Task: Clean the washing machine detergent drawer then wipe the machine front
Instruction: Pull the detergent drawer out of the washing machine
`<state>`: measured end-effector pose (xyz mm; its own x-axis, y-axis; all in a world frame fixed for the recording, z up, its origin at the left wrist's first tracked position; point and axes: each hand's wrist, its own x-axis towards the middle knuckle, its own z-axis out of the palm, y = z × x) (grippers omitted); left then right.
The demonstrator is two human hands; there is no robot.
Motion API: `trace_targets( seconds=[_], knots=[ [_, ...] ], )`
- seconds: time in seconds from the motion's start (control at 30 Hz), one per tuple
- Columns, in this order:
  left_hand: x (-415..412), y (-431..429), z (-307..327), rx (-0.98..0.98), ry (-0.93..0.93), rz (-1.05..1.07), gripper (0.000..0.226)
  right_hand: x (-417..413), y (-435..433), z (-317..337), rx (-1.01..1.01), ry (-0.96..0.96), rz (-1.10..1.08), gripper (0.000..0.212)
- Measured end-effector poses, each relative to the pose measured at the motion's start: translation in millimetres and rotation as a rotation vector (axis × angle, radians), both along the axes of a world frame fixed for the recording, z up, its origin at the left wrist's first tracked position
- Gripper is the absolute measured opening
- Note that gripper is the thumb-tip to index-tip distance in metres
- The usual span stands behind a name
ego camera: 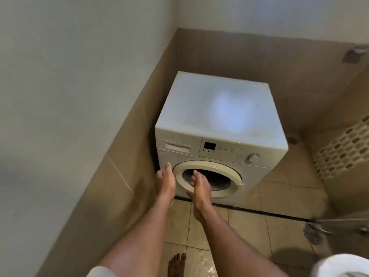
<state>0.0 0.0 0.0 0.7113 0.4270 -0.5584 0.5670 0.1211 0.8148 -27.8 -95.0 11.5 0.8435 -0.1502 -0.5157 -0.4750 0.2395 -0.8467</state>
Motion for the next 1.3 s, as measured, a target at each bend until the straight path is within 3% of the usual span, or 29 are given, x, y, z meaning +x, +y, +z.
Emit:
trace_targets(
  seconds=[0.17, 0.27, 0.43, 0.5, 0.63, 0.77, 0.9, 1.0, 1.13, 1.3],
  knots=[
    [95.4, 16.4, -32.6, -0.185, 0.0, 0.02, 0.041, 93.3, 24.1, -37.6, 0.16, 0.11, -0.091, 0.037],
    [135.2, 22.3, -57.3, -0.382, 0.005, 0.096, 0.069, 133.8, 34.2, -55.2, 0.293, 0.154, -0.14, 0.056],
    [183.7, 27.2, -73.2, -0.748, -0.05, 0.328, 0.091, 181.7, 49.6, -66.9, 0.601, 0.159, -0.347, 0.088],
    [196.4, 29.8, -82.3, -0.825, -0.079, 0.378, 0.09, 196.6, 53.7, -70.6, 0.708, 0.164, -0.438, 0.1],
    [210.5, 34.6, -93.8, -0.89, -0.101, 0.381, 0.084, 214.4, 57.0, -83.3, 0.819, 0.136, -0.474, 0.116],
    [219.8, 35.0, -93.8, -0.895, -0.108, 0.366, 0.073, 224.6, 55.8, -89.9, 0.849, 0.16, -0.49, 0.095],
    [221.8, 32.3, -91.9, -0.899, -0.092, 0.326, 0.054, 224.8, 57.7, -94.9, 0.824, 0.139, -0.471, 0.091],
    [222.6, 32.8, -89.7, -0.884, -0.068, 0.31, 0.058, 223.1, 59.1, -96.7, 0.821, 0.132, -0.476, 0.094],
    [211.8, 30.9, -93.2, -0.854, -0.051, 0.346, 0.078, 208.9, 62.5, -101.1, 0.807, 0.106, -0.471, 0.114],
    [187.8, 33.1, -94.0, -0.832, -0.062, 0.37, 0.067, 185.1, 62.1, -103.6, 0.784, 0.114, -0.493, 0.117]
  ],
)
